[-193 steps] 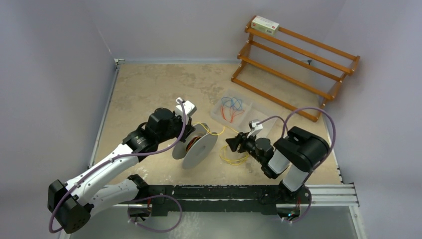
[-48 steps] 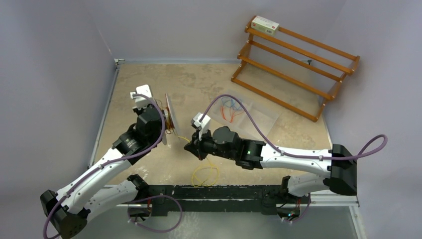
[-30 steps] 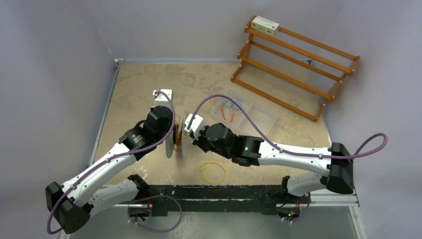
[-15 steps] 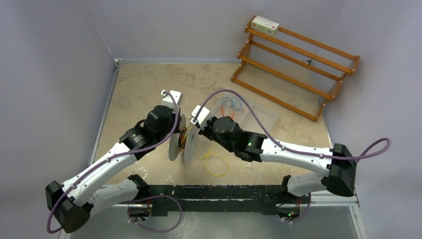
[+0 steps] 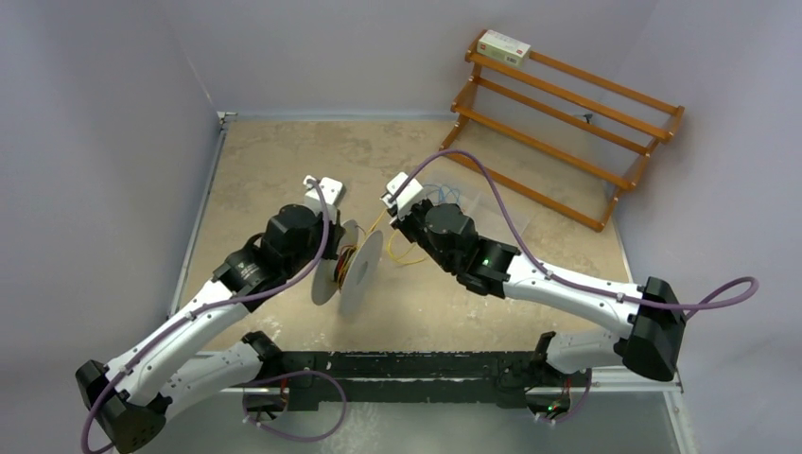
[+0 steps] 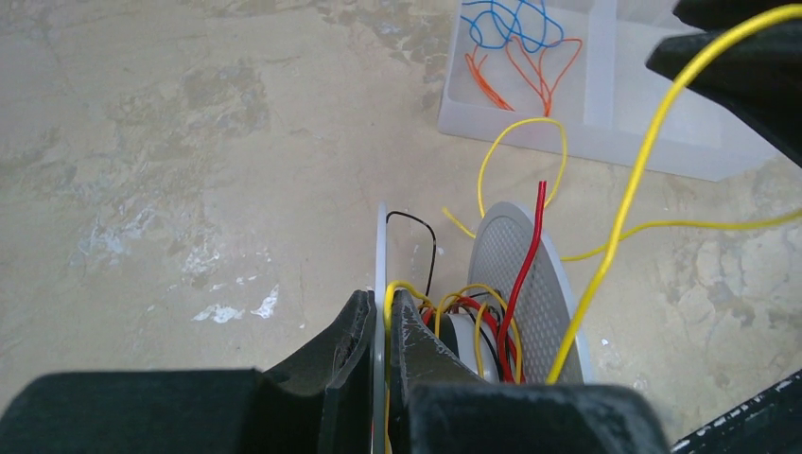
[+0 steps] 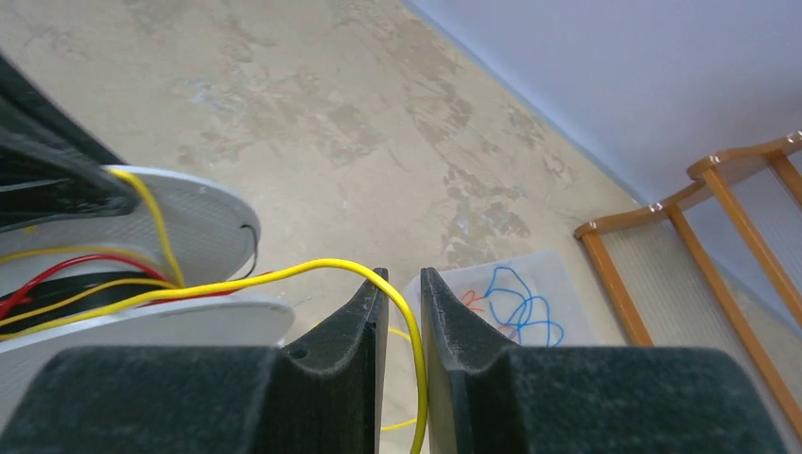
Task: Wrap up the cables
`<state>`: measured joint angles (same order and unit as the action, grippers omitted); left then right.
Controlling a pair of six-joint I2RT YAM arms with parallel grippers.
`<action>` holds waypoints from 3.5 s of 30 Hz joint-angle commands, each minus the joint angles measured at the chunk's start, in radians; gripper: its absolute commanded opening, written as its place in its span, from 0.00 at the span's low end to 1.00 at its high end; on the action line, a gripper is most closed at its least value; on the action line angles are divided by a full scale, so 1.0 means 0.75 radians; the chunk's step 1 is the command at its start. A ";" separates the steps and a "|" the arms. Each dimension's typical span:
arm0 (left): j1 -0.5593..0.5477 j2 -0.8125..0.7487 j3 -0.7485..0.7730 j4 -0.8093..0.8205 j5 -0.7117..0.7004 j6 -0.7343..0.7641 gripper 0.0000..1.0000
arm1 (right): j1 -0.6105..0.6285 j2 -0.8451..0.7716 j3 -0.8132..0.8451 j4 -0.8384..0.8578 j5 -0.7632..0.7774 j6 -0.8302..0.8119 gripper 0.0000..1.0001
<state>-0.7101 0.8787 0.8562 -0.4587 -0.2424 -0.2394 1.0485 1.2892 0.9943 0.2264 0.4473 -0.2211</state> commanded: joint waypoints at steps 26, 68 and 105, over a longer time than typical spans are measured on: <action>-0.006 -0.298 0.268 0.061 0.473 -0.017 0.00 | -0.185 -0.104 -0.335 0.318 -0.058 0.332 0.21; -0.006 -0.331 0.374 0.571 -0.480 -0.384 0.00 | -0.077 -0.040 -0.893 0.863 -0.402 0.887 0.00; -0.009 0.111 0.160 0.243 -0.954 -0.149 0.00 | 0.529 -0.135 0.115 -0.297 0.087 0.451 0.00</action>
<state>-0.7151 0.9829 0.9939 -0.2707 -1.0126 -0.3561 1.4399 1.2217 0.9703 0.0872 0.4419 0.2497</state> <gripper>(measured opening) 0.044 0.011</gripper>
